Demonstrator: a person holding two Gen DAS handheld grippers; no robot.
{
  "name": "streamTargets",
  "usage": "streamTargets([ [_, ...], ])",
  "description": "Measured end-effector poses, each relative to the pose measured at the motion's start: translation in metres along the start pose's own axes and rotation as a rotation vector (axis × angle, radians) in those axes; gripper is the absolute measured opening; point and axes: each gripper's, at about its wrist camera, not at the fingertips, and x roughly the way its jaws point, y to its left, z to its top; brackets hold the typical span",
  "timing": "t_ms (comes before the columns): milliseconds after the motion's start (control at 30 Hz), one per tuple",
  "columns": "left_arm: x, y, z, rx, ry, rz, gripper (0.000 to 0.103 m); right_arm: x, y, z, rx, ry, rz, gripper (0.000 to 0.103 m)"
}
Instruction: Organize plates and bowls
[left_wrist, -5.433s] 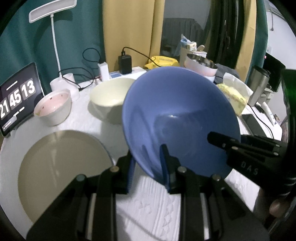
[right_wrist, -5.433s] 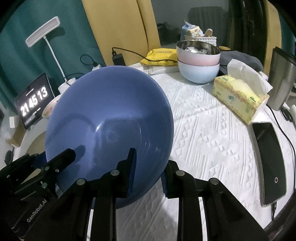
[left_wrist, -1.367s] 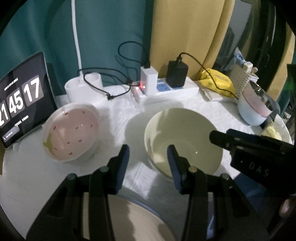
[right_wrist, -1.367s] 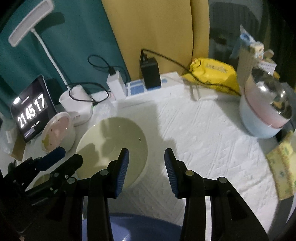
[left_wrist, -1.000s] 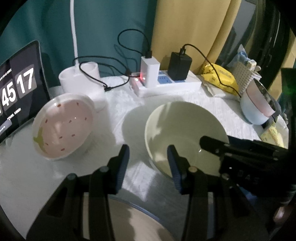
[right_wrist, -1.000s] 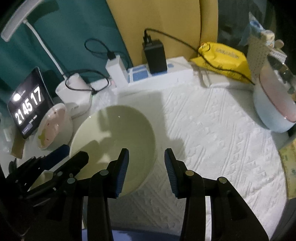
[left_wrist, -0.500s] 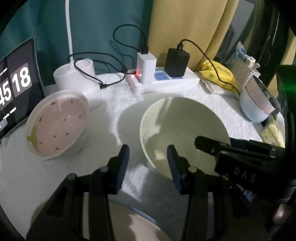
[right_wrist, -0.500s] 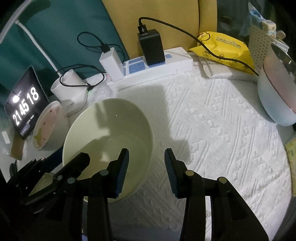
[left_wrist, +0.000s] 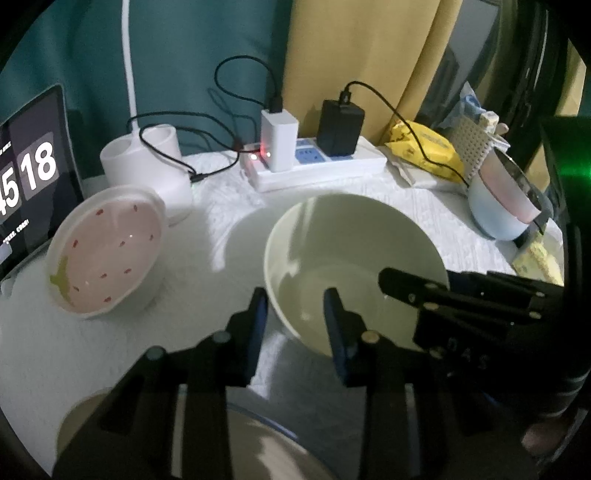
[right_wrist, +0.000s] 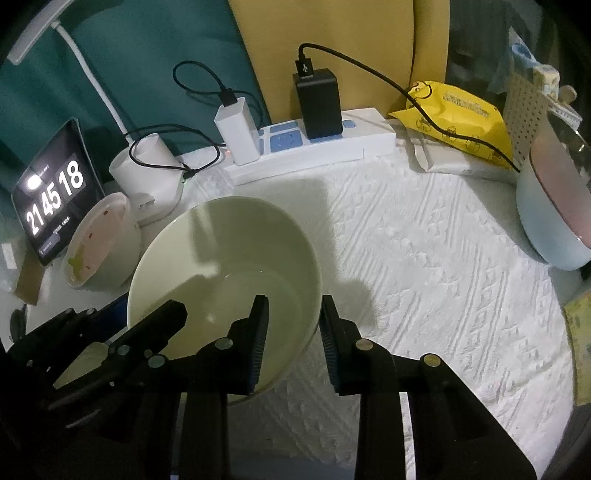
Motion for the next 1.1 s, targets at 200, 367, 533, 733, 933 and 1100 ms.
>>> streamTargets([
  [200, -0.013, -0.003, 0.002, 0.014, -0.041, -0.004, 0.032, -0.005, -0.002, -0.002, 0.004, -0.029, -0.002, 0.03],
  [367, -0.026, -0.004, 0.004, 0.022, -0.078, 0.007, 0.032, -0.018, 0.002, -0.001, -0.004, -0.074, -0.002, 0.03],
  [533, -0.041, -0.004, 0.006, 0.027, -0.112, 0.01, 0.032, -0.032, 0.007, -0.001, -0.01, -0.106, -0.002, 0.03],
  [733, -0.059, -0.006, 0.006, 0.033, -0.148, 0.012, 0.032, -0.053, 0.015, -0.001, -0.027, -0.15, -0.012, 0.03],
  [933, -0.076, -0.008, 0.004, 0.031, -0.18, 0.008, 0.032, -0.071, 0.019, -0.004, -0.031, -0.177, -0.011, 0.03],
  [1100, -0.09, -0.01, 0.0, 0.036, -0.202, 0.007, 0.032, -0.086, 0.022, -0.009, -0.039, -0.2, -0.014, 0.03],
])
